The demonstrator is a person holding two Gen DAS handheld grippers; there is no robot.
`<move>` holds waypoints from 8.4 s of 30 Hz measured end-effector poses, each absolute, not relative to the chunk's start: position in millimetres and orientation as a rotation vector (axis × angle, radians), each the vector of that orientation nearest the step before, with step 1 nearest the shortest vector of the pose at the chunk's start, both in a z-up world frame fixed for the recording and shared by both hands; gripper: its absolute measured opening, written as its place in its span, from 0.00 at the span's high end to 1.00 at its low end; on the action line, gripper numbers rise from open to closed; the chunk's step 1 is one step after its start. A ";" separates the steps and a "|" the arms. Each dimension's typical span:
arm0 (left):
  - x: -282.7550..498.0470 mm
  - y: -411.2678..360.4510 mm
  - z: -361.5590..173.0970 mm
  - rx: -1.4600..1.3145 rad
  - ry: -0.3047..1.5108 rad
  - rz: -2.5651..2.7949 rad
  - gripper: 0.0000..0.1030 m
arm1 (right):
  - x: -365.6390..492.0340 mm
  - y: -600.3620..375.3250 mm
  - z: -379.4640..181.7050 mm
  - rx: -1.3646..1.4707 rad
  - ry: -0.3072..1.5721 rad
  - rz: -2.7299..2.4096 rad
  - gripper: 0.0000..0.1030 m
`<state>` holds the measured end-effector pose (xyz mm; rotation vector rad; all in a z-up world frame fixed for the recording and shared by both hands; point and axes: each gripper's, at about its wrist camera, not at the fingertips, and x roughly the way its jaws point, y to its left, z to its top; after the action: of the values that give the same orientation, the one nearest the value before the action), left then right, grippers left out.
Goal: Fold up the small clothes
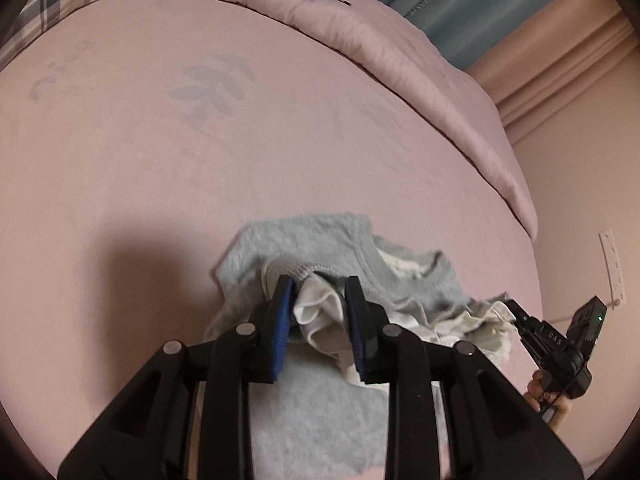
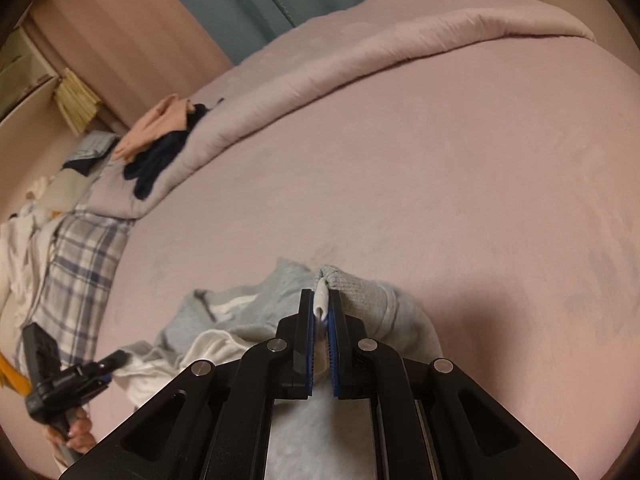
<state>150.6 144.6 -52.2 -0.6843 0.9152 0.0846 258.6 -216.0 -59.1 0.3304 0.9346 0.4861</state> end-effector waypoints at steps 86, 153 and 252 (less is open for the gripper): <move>54.8 90.2 -117.6 -0.697 0.982 0.124 0.52 | 169.0 -271.3 -120.0 0.579 1.016 0.407 0.26; 11.4 56.6 -64.8 -0.560 0.968 0.073 0.32 | 114.6 -164.7 6.1 0.091 0.654 0.563 0.79; 70.9 52.7 -126.6 -0.671 1.049 -0.071 0.01 | 150.9 -167.4 -113.3 0.404 1.167 0.753 0.20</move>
<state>70.9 52.7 -126.6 -0.6708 1.0494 -0.0707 150.9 -167.4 -113.3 0.4039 1.1667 0.7528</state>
